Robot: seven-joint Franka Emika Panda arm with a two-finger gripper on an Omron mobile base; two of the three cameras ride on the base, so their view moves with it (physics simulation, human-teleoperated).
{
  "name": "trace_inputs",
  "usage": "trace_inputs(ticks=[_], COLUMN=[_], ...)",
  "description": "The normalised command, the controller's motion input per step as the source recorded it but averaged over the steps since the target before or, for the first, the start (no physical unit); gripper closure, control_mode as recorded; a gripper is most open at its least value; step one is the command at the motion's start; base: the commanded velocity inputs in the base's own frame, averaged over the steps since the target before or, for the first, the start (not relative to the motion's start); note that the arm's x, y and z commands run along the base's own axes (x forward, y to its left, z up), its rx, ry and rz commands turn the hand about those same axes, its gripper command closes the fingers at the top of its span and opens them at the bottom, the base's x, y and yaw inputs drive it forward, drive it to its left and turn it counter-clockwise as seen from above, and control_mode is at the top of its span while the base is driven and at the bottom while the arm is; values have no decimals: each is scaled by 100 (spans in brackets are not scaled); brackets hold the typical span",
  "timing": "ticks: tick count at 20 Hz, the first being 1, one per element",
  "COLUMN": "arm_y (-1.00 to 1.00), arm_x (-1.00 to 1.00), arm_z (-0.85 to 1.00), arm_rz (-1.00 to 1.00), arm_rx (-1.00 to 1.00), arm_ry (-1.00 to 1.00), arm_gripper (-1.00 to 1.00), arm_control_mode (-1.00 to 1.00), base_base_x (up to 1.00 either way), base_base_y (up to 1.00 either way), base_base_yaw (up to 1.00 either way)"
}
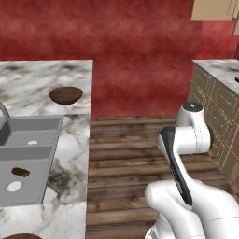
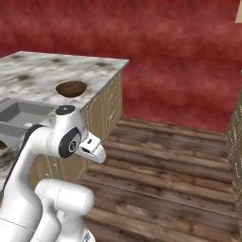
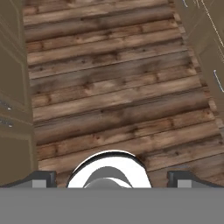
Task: Pick the tomatos from the cabinet and place them in one bowl. Pick the sweet potato from the sink and place it in the other bowl.
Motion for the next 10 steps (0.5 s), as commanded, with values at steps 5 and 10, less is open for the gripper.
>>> trace_inputs(ticks=[5,10], arm_y=[0,0], arm_x=[0,0], arm_z=[0,0], arm_rz=[0,0], arm_rx=[0,0], arm_ry=[0,0], arm_gripper=[-100,-100], arm_control_mode=[100,100], base_base_x=[34,42], base_base_y=[-3,2], base_base_yaw=[-27,-13])
